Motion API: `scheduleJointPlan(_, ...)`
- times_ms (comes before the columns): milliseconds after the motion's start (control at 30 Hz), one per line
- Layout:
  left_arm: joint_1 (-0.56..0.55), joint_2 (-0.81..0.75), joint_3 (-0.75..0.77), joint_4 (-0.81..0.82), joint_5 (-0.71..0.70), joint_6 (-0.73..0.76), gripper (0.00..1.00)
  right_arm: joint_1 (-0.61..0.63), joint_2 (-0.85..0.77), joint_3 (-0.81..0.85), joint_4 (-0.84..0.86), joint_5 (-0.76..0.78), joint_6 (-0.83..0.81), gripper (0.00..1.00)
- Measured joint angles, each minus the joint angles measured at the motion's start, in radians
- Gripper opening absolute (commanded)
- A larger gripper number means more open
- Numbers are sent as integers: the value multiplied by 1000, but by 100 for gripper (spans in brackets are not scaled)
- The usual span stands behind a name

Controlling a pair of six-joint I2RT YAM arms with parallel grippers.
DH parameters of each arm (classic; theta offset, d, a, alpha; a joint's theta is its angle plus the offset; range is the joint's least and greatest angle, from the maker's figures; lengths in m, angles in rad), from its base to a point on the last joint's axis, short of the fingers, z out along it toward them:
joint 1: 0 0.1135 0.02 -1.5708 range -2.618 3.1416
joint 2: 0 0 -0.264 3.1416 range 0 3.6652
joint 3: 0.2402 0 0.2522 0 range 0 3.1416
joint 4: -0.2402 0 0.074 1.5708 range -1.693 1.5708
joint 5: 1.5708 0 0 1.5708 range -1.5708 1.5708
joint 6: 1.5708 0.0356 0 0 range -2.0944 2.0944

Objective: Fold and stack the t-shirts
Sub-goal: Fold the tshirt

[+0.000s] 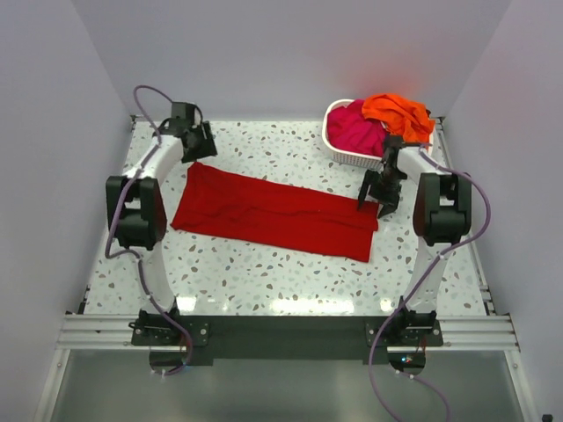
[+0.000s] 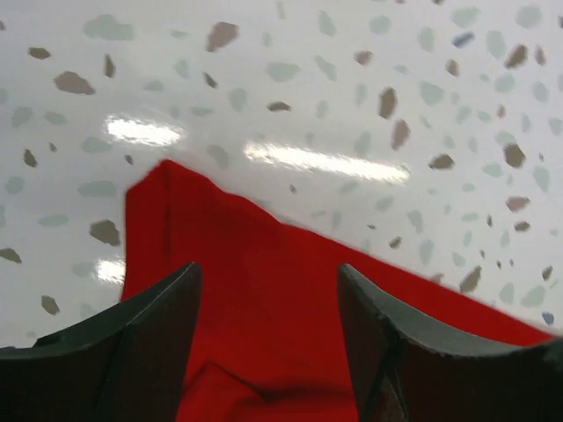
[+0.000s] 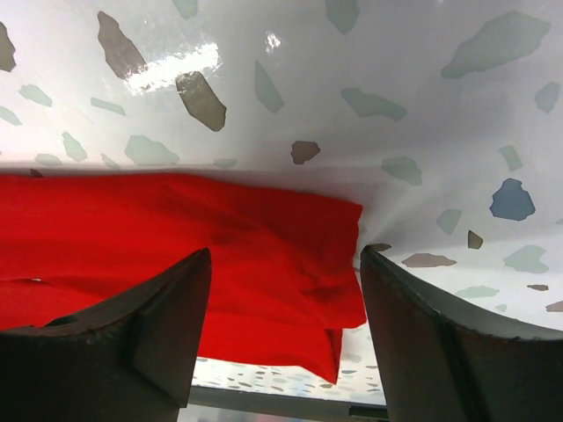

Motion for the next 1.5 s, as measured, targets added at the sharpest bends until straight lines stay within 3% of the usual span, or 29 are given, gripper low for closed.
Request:
scheduleJointPlan(200, -288, -251, -235, 50, -128, 71, 50, -3, -66, -61, 29, -2, -8, 73)
scheduleJointPlan(300, -354, -319, -336, 64, -142, 89, 48, -3, -131, -109, 46, -7, -7, 73)
scheduleJointPlan(633, -380, -337, -538, 63, -186, 156, 37, -3, -210, -172, 76, -23, -6, 73)
scheduleJointPlan(1500, -387, -275, -582, 97, -148, 190, 38, -3, -215, -197, 79, -32, -2, 73)
